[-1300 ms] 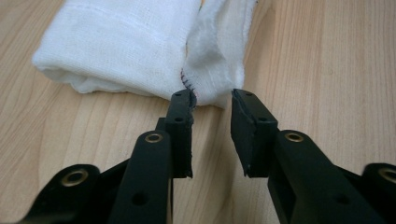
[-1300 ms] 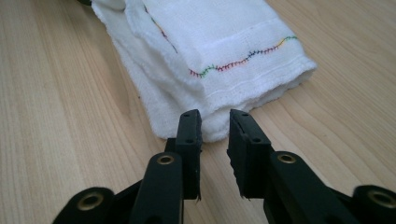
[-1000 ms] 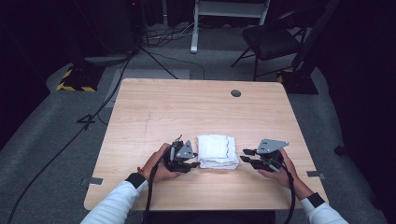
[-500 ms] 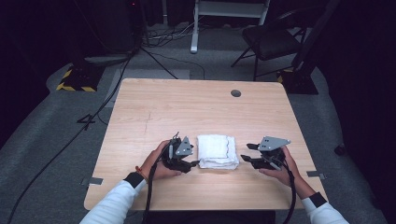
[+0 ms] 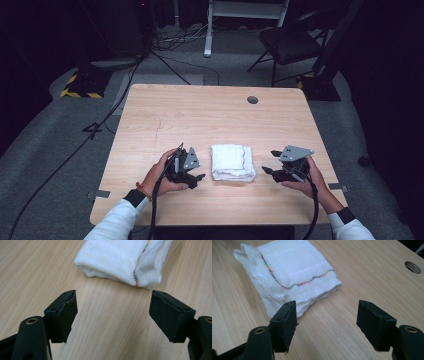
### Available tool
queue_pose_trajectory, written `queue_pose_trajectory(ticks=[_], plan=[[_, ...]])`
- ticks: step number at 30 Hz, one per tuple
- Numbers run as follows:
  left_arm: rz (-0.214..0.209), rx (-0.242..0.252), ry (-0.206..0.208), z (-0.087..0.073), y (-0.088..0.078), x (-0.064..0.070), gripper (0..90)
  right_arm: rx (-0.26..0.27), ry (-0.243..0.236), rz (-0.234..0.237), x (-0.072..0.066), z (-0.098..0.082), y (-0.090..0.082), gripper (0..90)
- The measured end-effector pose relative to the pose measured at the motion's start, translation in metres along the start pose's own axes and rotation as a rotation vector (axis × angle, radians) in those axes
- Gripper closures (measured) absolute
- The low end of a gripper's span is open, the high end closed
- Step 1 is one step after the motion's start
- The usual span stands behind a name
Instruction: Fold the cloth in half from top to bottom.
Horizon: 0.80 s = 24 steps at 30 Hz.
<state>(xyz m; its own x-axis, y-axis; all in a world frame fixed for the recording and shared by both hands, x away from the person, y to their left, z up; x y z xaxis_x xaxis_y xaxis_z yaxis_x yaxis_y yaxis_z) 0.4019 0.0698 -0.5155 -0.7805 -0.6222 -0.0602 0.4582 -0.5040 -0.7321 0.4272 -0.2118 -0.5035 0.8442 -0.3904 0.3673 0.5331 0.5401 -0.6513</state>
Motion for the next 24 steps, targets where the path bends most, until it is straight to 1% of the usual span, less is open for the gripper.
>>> queue_pose_trajectory(ticks=[4, 7, 11, 12, 14, 16, 18, 20, 22, 24], plan=[[0.038, -0.006, -0.010, -0.008, -0.008, -0.005, 23.0, -0.010, -0.001, -0.008, 0.000, -0.005, -0.003, 32.8], [0.057, -0.016, -0.008, -0.014, -0.012, -0.008, 23.1, -0.023, -0.006, -0.019, 0.000, -0.010, -0.007, 32.8], [0.097, -0.033, -0.004, -0.024, -0.016, -0.014, 22.9, -0.040, -0.009, -0.036, 0.002, -0.017, -0.012, 32.8], [0.102, -0.035, 0.000, -0.025, -0.017, -0.016, 22.8, -0.047, -0.004, -0.037, 0.002, -0.019, -0.013, 32.7], [0.107, -0.046, -0.012, -0.031, -0.019, -0.019, 22.6, -0.057, -0.004, -0.047, 0.003, -0.023, -0.015, 32.5], [0.126, -0.049, -0.010, -0.037, -0.022, -0.023, 22.6, -0.068, 0.000, -0.056, 0.004, -0.029, -0.017, 32.2], [0.124, -0.058, -0.024, -0.043, -0.026, -0.026, 22.5, -0.077, 0.007, -0.063, 0.005, -0.034, -0.018, 32.0], [0.132, -0.058, -0.036, -0.048, -0.029, -0.029, 22.5, -0.085, 0.012, -0.065, 0.005, -0.038, -0.019, 31.8], [0.126, -0.053, -0.056, -0.054, -0.032, -0.030, 22.3, -0.097, 0.014, -0.073, 0.006, -0.044, -0.020, 31.4], [0.130, -0.049, -0.067, -0.059, -0.033, -0.032, 22.1, -0.105, 0.022, -0.076, 0.007, -0.049, -0.023, 31.3]])
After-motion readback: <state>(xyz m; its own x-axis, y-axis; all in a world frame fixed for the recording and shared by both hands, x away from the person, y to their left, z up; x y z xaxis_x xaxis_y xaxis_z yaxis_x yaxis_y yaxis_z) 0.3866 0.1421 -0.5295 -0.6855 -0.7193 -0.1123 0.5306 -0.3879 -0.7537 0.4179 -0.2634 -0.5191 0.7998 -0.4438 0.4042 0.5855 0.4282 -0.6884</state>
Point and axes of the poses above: each handheld gripper's, and its own axes: y roughly forward along the jaws, z roughly out of its top, x roughly to its right, the point moved 9 cm from there along y, roughly forward along the jaws, and after that the axes turned 13 degrees about -y, right-handed, at the moved point
